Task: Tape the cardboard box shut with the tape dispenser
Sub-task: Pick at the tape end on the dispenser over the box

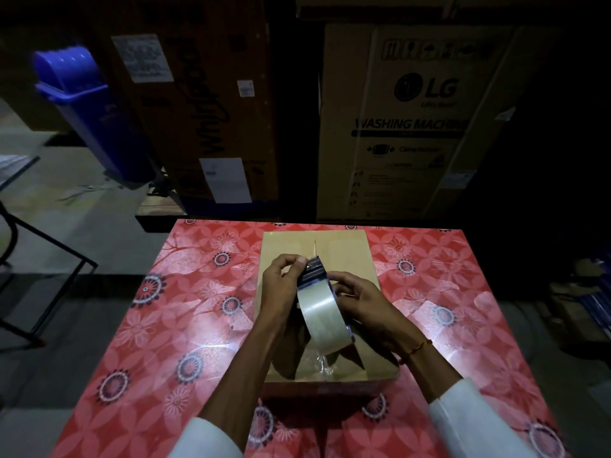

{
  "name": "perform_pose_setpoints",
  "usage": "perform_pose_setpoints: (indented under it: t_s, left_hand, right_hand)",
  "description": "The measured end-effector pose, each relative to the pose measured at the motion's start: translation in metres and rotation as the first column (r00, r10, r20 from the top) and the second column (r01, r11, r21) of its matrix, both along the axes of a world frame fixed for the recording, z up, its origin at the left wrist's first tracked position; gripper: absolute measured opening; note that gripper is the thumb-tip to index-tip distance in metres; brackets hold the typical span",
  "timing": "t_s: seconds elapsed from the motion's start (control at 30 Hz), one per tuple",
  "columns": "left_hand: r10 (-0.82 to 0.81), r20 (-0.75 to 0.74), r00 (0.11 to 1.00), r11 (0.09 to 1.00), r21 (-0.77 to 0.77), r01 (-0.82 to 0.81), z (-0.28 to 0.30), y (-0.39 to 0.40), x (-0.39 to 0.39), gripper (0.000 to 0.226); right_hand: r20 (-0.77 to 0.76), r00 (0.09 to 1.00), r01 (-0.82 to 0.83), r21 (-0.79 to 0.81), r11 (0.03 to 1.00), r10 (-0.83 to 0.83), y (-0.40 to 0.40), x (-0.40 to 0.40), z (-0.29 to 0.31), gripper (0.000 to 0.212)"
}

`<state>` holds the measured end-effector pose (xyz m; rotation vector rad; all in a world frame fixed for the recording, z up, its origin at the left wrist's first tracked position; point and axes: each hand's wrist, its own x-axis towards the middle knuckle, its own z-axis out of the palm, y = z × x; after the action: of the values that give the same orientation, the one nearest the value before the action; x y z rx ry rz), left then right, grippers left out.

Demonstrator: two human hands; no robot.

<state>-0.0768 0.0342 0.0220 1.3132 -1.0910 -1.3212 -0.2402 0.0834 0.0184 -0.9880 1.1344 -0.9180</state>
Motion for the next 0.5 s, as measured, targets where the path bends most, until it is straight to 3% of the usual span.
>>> perform_pose_setpoints:
  t_s: [0.3, 0.5]
  left_hand:
    - [-0.067, 0.029, 0.997, 0.993, -0.100, 0.070, 0.010, -0.006, 0.014, 0.015]
    - [-0.086, 0.081, 0.993, 0.988, -0.122, 0.096, 0.016, -0.008, 0.021, 0.012]
  right_hand:
    - [-0.031, 0.999, 0.039, -0.029, 0.999, -0.040, 0.005, 0.013, 0.002, 0.040]
    - [0.039, 0.999, 0.007, -0.032, 0.999, -0.006, 0.006, 0.031, 0.005, 0.032]
